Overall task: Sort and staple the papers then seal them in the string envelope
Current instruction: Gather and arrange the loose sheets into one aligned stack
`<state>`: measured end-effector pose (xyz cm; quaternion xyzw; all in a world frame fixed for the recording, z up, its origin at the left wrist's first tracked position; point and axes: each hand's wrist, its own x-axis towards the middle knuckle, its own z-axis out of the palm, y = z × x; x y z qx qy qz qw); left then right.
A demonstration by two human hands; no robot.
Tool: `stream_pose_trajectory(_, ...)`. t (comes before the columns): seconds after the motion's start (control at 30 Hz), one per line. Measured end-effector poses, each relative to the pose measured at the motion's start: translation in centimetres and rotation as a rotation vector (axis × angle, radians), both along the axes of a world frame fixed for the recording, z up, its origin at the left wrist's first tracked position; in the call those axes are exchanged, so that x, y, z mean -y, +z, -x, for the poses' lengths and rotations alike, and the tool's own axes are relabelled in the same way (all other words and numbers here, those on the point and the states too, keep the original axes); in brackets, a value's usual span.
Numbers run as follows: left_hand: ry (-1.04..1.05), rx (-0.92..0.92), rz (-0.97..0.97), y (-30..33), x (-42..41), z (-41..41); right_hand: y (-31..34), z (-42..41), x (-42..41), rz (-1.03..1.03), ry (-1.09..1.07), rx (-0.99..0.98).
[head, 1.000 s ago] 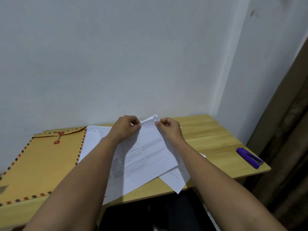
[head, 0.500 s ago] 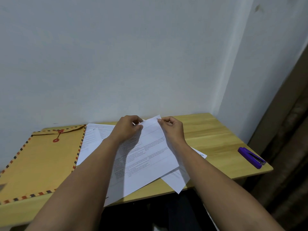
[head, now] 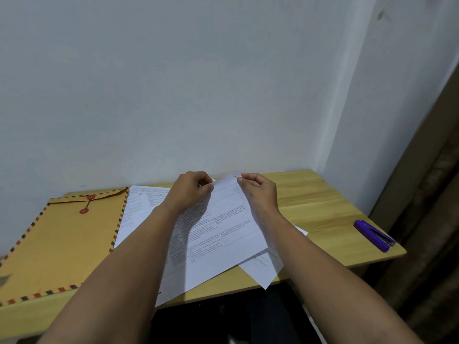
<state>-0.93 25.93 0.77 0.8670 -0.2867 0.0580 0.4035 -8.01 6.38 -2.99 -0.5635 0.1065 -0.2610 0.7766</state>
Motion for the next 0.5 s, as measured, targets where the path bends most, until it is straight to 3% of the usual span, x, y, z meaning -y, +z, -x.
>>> stream_pose_trajectory(0.5, -0.009, 0.002, -0.003, 0.16, 0.02, 0.23, 0.94, 0.87, 0.07, 0.030, -0.026, -0.043)
